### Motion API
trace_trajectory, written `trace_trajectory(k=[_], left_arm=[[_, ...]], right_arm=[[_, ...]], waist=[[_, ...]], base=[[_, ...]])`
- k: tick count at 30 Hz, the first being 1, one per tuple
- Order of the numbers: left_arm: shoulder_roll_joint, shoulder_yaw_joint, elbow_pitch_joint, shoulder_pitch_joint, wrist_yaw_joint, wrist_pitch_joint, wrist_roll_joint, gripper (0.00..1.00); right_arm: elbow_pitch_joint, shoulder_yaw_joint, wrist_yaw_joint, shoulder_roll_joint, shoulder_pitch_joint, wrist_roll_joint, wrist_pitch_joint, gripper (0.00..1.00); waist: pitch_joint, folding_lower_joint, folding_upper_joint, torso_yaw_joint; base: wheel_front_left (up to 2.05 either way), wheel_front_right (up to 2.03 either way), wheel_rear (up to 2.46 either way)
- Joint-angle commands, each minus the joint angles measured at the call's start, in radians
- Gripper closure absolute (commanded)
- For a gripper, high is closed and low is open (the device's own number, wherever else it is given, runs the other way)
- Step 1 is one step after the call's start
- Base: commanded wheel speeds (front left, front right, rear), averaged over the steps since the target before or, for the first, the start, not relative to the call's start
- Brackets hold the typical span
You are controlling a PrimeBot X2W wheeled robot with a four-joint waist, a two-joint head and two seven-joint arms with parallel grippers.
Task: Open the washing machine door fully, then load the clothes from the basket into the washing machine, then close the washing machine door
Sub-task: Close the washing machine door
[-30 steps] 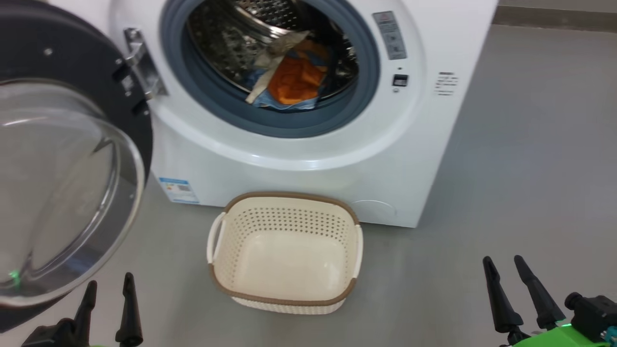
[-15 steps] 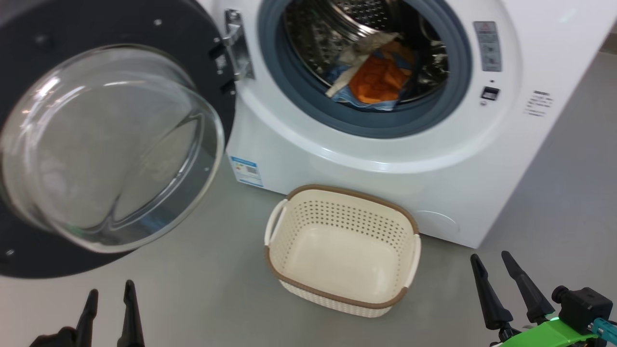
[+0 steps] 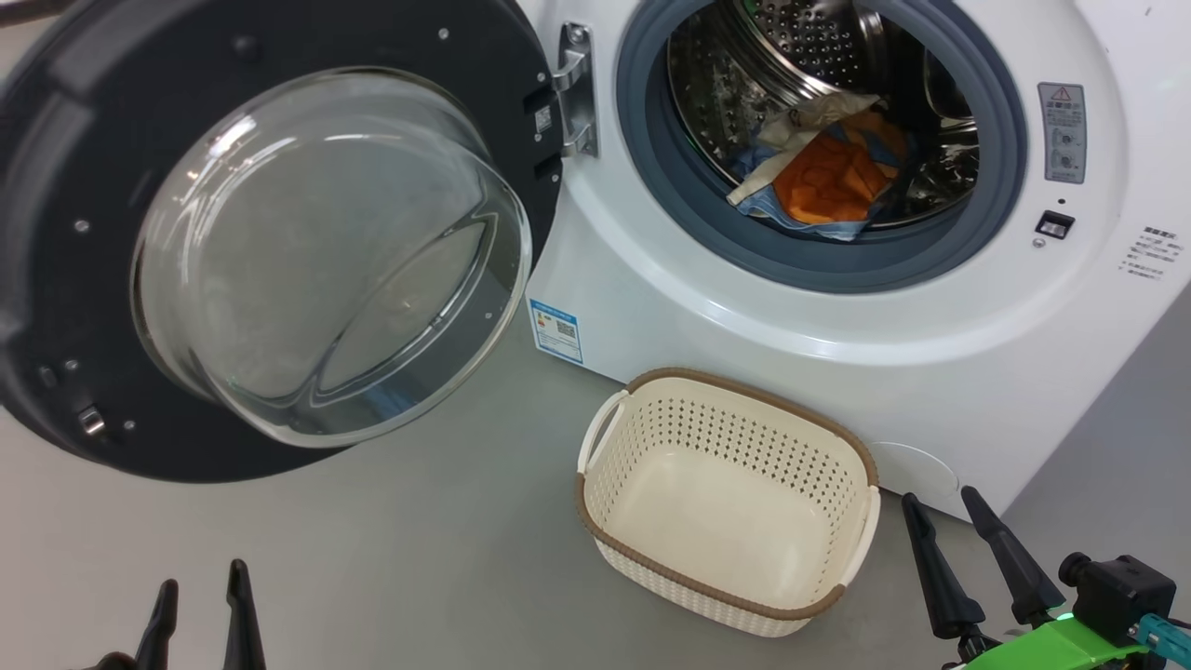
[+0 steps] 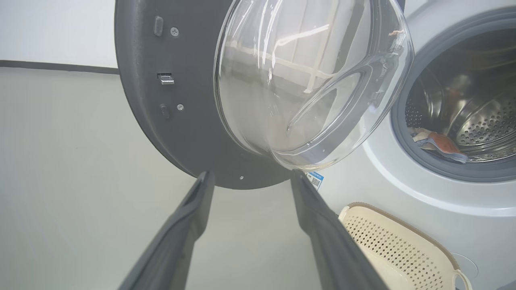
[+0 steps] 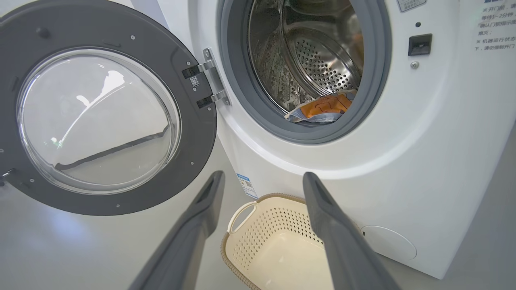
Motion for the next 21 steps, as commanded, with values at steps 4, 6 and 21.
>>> trace_trajectory(k=[4,6,21], left_arm=[[0.009,0.046,-0.032,-0.005,-0.002,-0.006,-0.018,0.0],[0.009,0.047,-0.033,-0.004,-0.002,-0.006,-0.019,0.0],[0.009,0.103,-0.099,-0.029,-0.002,-0.006,-0.092,0.7]], right_arm=[[-0.02,0.031,0.002,-0.02,-0.036,0.008,-0.005,0.0],[-0.019,0.032,0.002,-0.02,-0.037,0.009,-0.005,0.0],[-0.017,0.037,0.002,-0.024,-0.042,0.011,-0.005,0.0]], waist=[[-0.002,0.0,-0.0001,0.006],[-0.003,0.0,-0.0001,0.006],[0.007,0.0,-0.0001,0.011]], base=[[0.0,0.0,0.0],[0.0,0.0,0.0],[0.0,0.0,0.0]])
